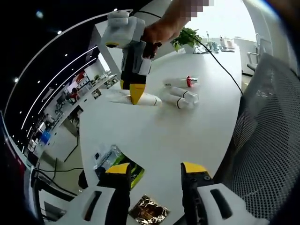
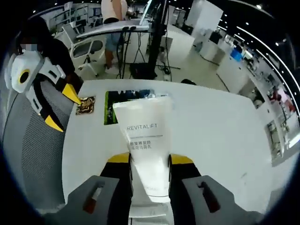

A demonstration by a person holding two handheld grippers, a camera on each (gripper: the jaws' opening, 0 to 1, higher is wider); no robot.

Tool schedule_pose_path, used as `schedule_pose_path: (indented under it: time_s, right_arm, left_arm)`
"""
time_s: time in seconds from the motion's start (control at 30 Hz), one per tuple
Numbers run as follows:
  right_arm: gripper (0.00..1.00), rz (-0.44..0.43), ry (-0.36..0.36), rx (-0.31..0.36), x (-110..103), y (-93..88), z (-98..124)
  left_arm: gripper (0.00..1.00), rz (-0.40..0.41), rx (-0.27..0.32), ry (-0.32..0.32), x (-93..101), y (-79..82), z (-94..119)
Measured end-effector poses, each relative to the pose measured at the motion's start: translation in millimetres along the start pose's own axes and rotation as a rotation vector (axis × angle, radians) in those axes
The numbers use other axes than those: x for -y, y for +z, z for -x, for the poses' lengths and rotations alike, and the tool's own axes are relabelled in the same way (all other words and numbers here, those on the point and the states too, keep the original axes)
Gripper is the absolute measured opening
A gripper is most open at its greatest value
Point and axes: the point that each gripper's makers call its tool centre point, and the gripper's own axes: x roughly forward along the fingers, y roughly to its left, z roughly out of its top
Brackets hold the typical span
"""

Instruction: Arrange the skincare products in the storage area until every visible bottle or jar stands upright without overlapping.

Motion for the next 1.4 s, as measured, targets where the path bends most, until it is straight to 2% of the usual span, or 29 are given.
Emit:
schedule_pose_path:
  time_s: [0.13, 0.37, 0.6, 0.77, 0.93, 1.1, 1.4]
  right_arm:
    - [0.26, -0.118, -0.035, 0.088, -7.2, 12.6, 13.5]
    - [0.27, -0.285, -0.052, 0.220, -25.2, 29.6, 33.8]
    - [0.27, -0.337, -0.057, 0.291, -45.9, 39.6, 48.4]
    - [0.27, -0.371, -0.064, 0.332, -55.8, 44.5, 55.2]
    - [0.28, -0.395, -0.068, 0.366, -66.0, 51.6, 58.7]
    - [0.28, -0.398, -0.073, 0.416, -76.4, 64.5, 62.5]
    - [0.28, -0.494, -0.062, 0.513, -96.9, 81.1, 68.1]
  left_arm:
    - [0.44, -0.002, 0.002, -0.004, 0.9, 0.9, 0.4]
    - [0.44, 0.018, 0.035, -0.004, 0.7, 6.2, 1.8]
    - [0.44, 0.060, 0.080, -0.010, 0.7, 13.9, 4.6]
    - [0.49, 0.106, 0.125, -0.034, 4.7, 23.1, 7.6]
    - [0.49, 0.200, 0.216, -0.039, 1.3, 38.7, 14.6]
    - [0.53, 0.249, 0.213, -0.076, 4.7, 38.0, 12.2]
    - [0.56, 0.421, 0.316, -0.141, 2.4, 56.7, 20.5]
